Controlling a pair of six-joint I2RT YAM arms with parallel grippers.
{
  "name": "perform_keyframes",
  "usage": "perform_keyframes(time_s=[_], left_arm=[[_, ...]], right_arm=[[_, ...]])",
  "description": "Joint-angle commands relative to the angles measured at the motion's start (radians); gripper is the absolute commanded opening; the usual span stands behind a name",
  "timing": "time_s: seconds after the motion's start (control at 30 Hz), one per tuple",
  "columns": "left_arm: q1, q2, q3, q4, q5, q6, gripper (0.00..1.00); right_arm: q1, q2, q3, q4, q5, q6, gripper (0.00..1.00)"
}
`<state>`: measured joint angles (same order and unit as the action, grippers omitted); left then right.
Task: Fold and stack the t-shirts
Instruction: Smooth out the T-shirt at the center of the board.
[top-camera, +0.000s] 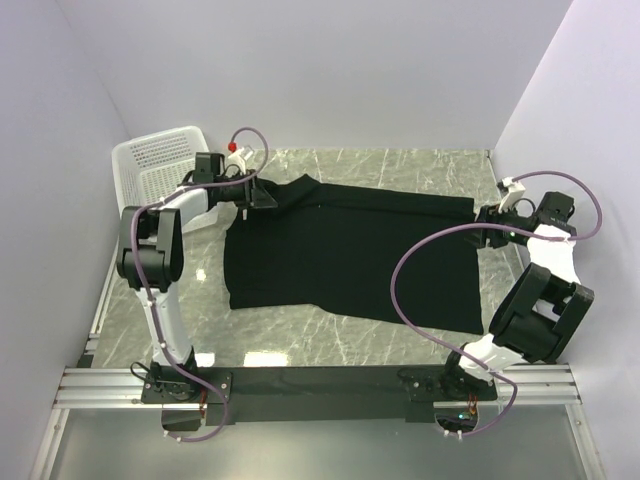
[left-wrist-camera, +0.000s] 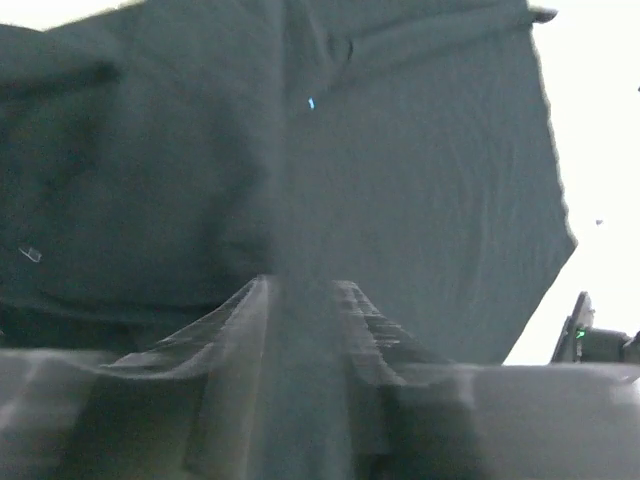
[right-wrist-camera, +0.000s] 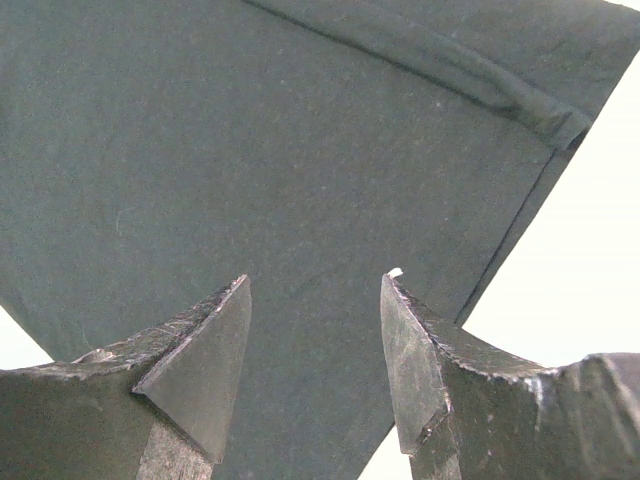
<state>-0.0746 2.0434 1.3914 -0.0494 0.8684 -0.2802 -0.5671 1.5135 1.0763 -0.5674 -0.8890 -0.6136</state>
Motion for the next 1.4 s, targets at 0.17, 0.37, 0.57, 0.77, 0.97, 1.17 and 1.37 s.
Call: perform_keyframes(time_s=[0.17,0.37,0.57,0.77,0.97,1.17,1.37], left_arm=[[-0.050,-0.307,-0.202,-0.067,-0.290,0.170,0.55],[-0.027,-0.382,-0.194,-0.009,-0.485,0.006,0.61],[-0.027,-0.197,0.003,-0.099,-0.474,-0.148,0.60],[-0.044,-0.065,0.118,-0.110,-0.390,-0.186,0.57],[-0.080,0.069,0.256,-0.182,-0.402,-0.099,0.56],[-0.114,0.144,0.328,-0.156,-0.440,-0.001,0.57],[-0.143,0.215,0.422,-0.179,-0.480,0.091,0.57]], right_arm=[[-0.014,-0.061,-0.030,0.009,-0.037,-0.026,0.61],[-0.016,-0.059,-0.038,0.020,-0.053,-0.011,0.61],[-0.016,-0.055,-0.041,0.029,-0.062,-0.002,0.61],[-0.014,-0.061,-0.053,0.031,-0.056,-0.008,0.61],[-0.014,-0.049,-0.055,0.035,-0.059,0.005,0.61],[-0.014,-0.036,-0.042,0.024,-0.053,-0.002,0.61],[-0.014,-0.035,-0.049,0.024,-0.050,0.002,0.61]])
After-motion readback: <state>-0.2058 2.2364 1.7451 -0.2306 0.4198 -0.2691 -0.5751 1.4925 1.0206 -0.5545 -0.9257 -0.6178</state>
